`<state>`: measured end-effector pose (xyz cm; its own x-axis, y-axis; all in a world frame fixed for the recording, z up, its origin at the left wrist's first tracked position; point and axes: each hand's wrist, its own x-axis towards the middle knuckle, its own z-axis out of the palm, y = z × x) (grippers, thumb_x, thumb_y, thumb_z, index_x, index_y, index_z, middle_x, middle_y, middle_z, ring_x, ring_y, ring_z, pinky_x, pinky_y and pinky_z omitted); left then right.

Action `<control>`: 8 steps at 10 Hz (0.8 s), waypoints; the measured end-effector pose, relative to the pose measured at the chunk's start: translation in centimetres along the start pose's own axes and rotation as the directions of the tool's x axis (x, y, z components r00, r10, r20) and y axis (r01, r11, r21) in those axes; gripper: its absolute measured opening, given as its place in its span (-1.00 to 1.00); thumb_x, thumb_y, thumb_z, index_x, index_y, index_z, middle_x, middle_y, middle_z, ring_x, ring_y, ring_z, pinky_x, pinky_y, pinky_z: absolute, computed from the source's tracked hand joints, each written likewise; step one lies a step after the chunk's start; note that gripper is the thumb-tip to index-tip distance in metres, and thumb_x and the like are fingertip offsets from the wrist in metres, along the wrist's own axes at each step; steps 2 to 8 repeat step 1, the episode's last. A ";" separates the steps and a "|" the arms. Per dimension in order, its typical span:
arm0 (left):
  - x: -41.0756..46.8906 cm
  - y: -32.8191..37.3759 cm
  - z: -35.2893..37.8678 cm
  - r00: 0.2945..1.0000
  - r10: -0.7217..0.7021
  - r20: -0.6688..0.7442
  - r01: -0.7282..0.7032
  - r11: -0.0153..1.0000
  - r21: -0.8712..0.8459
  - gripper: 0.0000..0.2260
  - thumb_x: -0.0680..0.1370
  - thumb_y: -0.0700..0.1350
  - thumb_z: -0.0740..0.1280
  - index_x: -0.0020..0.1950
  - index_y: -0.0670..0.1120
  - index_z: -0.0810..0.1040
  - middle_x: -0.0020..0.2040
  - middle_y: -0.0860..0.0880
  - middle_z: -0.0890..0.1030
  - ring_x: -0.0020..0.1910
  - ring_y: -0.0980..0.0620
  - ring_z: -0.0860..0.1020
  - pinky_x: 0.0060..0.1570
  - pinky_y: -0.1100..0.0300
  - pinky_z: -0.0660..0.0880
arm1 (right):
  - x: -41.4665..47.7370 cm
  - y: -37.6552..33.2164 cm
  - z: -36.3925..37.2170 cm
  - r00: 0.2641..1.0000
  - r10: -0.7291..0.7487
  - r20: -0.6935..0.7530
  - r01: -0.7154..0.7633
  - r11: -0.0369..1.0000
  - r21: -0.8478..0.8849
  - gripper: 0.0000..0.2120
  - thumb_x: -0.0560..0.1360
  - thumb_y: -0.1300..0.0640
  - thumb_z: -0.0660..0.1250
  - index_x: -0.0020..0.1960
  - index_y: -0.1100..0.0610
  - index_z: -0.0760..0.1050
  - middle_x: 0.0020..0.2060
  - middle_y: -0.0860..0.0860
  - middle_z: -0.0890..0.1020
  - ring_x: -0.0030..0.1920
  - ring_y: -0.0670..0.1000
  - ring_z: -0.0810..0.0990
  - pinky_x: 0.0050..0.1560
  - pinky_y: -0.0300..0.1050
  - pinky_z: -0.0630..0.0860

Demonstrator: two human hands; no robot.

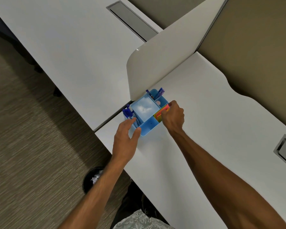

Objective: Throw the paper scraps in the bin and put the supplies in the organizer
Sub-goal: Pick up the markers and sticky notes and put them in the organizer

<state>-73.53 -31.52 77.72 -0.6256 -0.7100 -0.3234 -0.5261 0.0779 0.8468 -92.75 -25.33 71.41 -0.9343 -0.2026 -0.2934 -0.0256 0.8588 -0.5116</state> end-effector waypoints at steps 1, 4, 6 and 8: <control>0.1 0.8 0.0 0.995 0.098 0.001 -0.097 0.987 0.126 -0.48 0.61 0.11 0.23 0.55 0.02 0.24 0.56 -0.03 0.26 0.54 0.03 0.22 0.41 0.08 0.35 | -0.6 -0.1 -1.2 0.994 -0.072 -0.083 0.069 0.997 -0.040 -0.72 0.57 0.00 0.36 0.23 0.06 0.49 0.10 0.10 0.67 0.01 0.11 0.66 -0.04 -0.02 0.56; 0.1 0.8 0.0 0.995 0.098 0.001 -0.097 0.987 0.126 -0.48 0.61 0.11 0.23 0.55 0.02 0.24 0.56 -0.03 0.26 0.54 0.03 0.22 0.41 0.08 0.35 | -0.6 -0.1 -1.2 0.994 -0.072 -0.083 0.069 0.997 -0.040 -0.72 0.57 0.00 0.36 0.23 0.06 0.49 0.10 0.10 0.67 0.01 0.11 0.66 -0.04 -0.02 0.56; 0.1 0.8 0.0 0.995 0.098 0.001 -0.097 0.987 0.126 -0.48 0.61 0.11 0.23 0.55 0.02 0.24 0.56 -0.03 0.26 0.54 0.03 0.22 0.41 0.08 0.35 | -0.6 -0.1 -1.2 0.994 -0.072 -0.083 0.069 0.997 -0.040 -0.72 0.57 0.00 0.36 0.23 0.06 0.49 0.10 0.10 0.67 0.01 0.11 0.66 -0.04 -0.02 0.56; 0.1 0.8 0.0 0.995 0.098 0.001 -0.097 0.987 0.126 -0.48 0.61 0.11 0.23 0.55 0.02 0.24 0.56 -0.03 0.26 0.54 0.03 0.22 0.41 0.08 0.35 | -0.6 -0.1 -1.2 0.994 -0.072 -0.083 0.069 0.997 -0.040 -0.72 0.57 0.00 0.36 0.23 0.06 0.49 0.10 0.10 0.67 0.01 0.11 0.66 -0.04 -0.02 0.56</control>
